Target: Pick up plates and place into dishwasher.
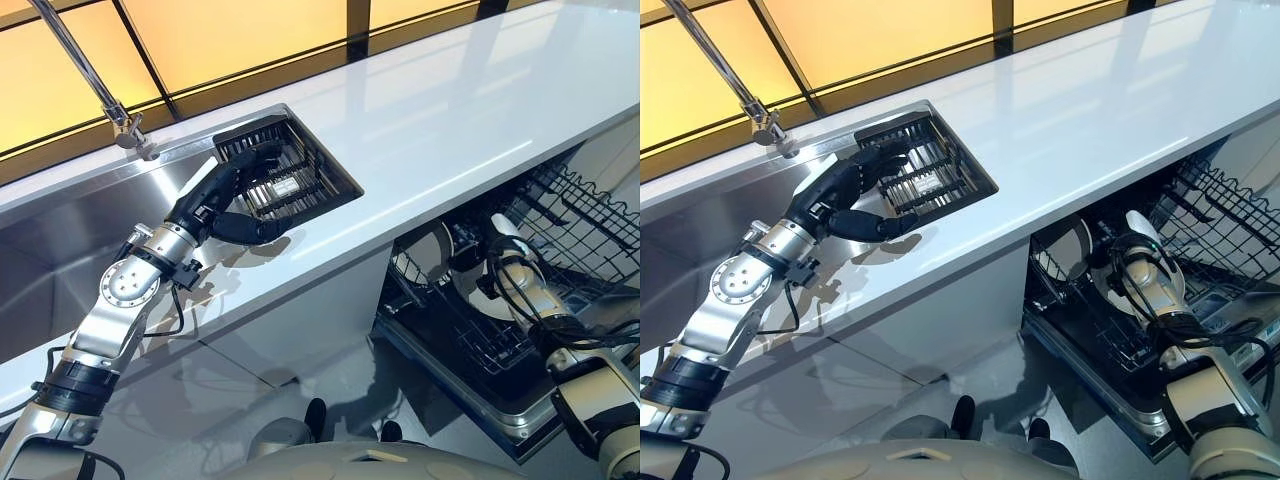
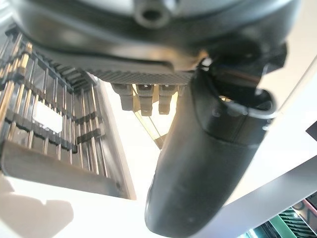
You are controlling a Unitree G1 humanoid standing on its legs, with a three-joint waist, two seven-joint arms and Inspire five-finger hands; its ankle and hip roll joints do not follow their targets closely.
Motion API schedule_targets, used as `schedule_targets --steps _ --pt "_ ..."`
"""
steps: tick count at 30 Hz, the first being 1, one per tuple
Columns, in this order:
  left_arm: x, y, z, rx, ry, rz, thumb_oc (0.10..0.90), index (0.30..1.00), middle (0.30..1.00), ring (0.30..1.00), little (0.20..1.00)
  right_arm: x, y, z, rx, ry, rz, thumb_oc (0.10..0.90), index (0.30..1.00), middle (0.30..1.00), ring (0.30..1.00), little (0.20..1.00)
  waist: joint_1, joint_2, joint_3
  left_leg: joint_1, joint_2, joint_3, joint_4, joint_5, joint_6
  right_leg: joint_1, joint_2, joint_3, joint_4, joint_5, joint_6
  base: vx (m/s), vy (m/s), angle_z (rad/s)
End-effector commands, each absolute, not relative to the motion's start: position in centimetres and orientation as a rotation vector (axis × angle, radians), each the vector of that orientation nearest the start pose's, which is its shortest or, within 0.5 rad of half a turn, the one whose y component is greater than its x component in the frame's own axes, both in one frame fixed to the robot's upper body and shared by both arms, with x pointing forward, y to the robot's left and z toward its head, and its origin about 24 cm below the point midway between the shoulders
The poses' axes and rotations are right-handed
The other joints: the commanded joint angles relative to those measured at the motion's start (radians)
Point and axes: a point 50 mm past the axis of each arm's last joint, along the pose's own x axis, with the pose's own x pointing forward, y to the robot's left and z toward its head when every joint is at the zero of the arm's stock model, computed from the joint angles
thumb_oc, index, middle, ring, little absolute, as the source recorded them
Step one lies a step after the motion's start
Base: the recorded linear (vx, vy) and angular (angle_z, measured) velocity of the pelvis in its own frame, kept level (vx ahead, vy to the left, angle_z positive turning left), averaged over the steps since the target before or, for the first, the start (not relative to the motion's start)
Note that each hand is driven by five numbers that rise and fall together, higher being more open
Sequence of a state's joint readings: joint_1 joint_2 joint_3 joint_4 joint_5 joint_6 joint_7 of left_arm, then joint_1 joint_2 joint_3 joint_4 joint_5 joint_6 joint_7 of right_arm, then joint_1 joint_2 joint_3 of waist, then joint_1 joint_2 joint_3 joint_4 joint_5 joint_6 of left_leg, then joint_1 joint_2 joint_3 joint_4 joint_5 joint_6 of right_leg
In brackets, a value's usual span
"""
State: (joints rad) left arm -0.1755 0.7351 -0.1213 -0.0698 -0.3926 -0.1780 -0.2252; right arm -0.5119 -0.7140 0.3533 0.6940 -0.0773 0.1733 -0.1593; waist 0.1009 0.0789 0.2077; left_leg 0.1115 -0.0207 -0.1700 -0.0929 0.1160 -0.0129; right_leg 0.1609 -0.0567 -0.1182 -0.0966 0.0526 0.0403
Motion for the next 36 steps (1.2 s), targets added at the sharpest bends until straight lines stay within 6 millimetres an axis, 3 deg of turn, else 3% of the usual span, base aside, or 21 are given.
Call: schedule_targets --steps 1,14,20,21,22,29,36 --pt "26.8 21.9 19.8 0.388 -0.59 -0.382 0.8 0.9 0.9 0.9 0.9 34.2 -30.5 13.8 -1.09 0.035 -0.295 0.8 0.9 0.9 0.9 0.9 -0.005 -0.062 -0.071 0.044 -0.046 0.038 0.006 -0.113 0.037 0.01 0.005 0.039 0.009 -0.015 0.019 -0.01 -0.001 -0.08" --pt "25.8 23.3 20.1 0.393 -0.6 -0.354 0.8 0.9 0.9 0.9 0.9 31.4 -33.4 14.4 -1.214 0.076 -0.322 0.8 0.9 0.9 0.9 0.9 -0.038 -0.08 -0.08 0.051 -0.035 0.079 0.006 -0.123 0.036 0.007 0.015 0.062 0.009 -0.015 0.025 -0.01 -0.002 -0.09" --pt "25.6 23.5 20.2 0.392 -0.614 -0.345 0.8 0.9 0.9 0.9 0.9 30.3 -35.0 12.6 -1.239 0.239 -0.319 0.8 0.9 0.9 0.9 0.9 -0.048 -0.087 -0.079 0.052 -0.03 0.094 0.006 -0.126 0.035 0.003 0.016 0.067 0.009 -0.013 0.027 -0.02 -0.007 -0.1" --pt "25.6 23.5 20.2 0.393 -0.616 -0.348 0.8 0.9 0.9 0.9 0.9 30.1 -35.3 12.2 -1.243 0.27 -0.322 0.256 0.434 0.434 0.434 0.356 -0.048 -0.088 -0.079 0.052 -0.029 0.096 0.006 -0.126 0.035 0.003 0.017 0.068 0.009 -0.013 0.027 0.0 -0.01 -0.13" --pt "25.6 23.4 20.2 0.395 -0.617 -0.35 0.8 0.9 0.9 0.9 0.9 30.0 -35.5 12.0 -1.251 0.29 -0.321 0.1 0.3 0.3 0.3 0.2 -0.048 -0.089 -0.079 0.053 -0.029 0.098 0.006 -0.126 0.035 0.003 0.018 0.068 0.009 -0.013 0.026 0.0 -0.016 -0.14" --pt "25.6 23.1 20.4 0.401 -0.617 -0.352 0.8 0.9 0.9 0.9 0.9 28.6 -37.2 9.0 -1.227 0.501 -0.329 0.1 0.3 0.3 0.3 0.2 -0.042 -0.088 -0.069 0.053 -0.025 0.099 0.006 -0.126 0.034 0.005 0.016 0.063 0.009 -0.011 0.026 0.0 -0.009 -0.03" --pt "25.7 22.8 20.3 0.397 -0.622 -0.356 0.8 0.9 0.9 0.9 0.9 28.6 -36.4 6.9 -1.205 0.561 -0.296 0.1 0.3 0.3 0.3 0.2 -0.035 -0.082 -0.061 0.051 -0.024 0.095 0.006 -0.124 0.033 0.004 0.013 0.054 0.009 -0.011 0.024 0.0 0.0 0.0"
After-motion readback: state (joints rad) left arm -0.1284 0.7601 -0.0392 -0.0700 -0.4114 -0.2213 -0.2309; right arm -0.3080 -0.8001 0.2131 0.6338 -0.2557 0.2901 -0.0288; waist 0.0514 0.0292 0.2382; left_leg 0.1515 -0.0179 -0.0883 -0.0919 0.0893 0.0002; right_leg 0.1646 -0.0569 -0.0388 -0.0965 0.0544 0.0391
